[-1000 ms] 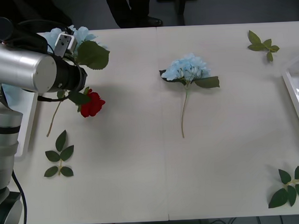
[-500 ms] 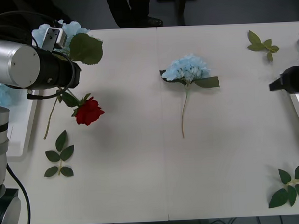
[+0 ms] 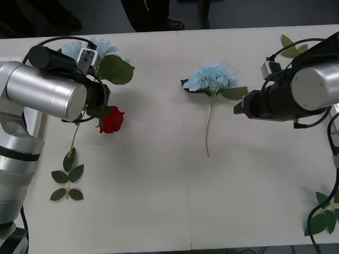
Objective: Place the red flowers into the right box and the blue flowers into the left box. If a person shows an open palm, hand one flower to the person first, then continue sorting.
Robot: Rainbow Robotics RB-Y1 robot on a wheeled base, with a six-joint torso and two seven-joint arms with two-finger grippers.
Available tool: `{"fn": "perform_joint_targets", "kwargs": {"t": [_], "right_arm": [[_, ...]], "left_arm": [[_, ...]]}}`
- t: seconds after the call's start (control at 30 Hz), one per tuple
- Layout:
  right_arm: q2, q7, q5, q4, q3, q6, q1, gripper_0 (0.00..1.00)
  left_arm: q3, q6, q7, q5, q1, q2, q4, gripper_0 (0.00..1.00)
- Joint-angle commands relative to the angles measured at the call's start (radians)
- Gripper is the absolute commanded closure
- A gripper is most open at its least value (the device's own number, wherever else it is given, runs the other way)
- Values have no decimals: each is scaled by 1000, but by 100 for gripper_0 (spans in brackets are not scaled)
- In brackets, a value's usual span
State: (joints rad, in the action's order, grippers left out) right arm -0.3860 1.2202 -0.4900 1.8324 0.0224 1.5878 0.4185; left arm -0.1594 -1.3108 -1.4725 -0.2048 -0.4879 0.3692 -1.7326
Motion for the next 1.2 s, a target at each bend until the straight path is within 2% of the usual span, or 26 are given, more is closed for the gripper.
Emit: {"fn": "perform_joint_targets", "kwargs": {"t": [0.03,0.13,0.2,0.23,0.27,0.33,0.37,0.4,0.73,0.87,1.0,1.2], "right_arm": [[-4,-154,68,28,113,-66,10,0],[-4,-241,133,5,205,-126,19,0],[-2,-280,154,-27,244,-163,37,0],[-2,-294,162,-45,261,-180,46,0],[-4,-311,171,-70,283,-198,60,0],[-1,-332,183,-114,310,-226,85,0],[7,-344,191,-145,326,-241,102,0],[10,-350,195,-162,329,-252,109,0],[84,-357,245,-371,330,-331,209,0],[110,-349,260,-469,330,-376,247,0],[128,-347,281,-515,337,-387,263,0],[137,-358,311,-550,366,-394,267,0]], "left_arm": [[7,148,37,18,-1,-30,76,100],[6,229,37,16,-1,-42,119,100],[6,232,37,15,-1,-44,120,100],[6,234,38,15,-1,-44,119,91],[6,232,38,10,-1,-44,119,59],[6,234,41,11,-1,-46,119,19],[6,232,41,10,-1,-46,116,3],[7,232,43,10,-1,-47,116,0],[17,232,43,-2,-8,-52,91,0],[18,163,43,-1,-41,-52,93,0],[-2,101,41,1,-63,-58,102,0],[-58,116,47,13,-72,-59,142,0]]}}
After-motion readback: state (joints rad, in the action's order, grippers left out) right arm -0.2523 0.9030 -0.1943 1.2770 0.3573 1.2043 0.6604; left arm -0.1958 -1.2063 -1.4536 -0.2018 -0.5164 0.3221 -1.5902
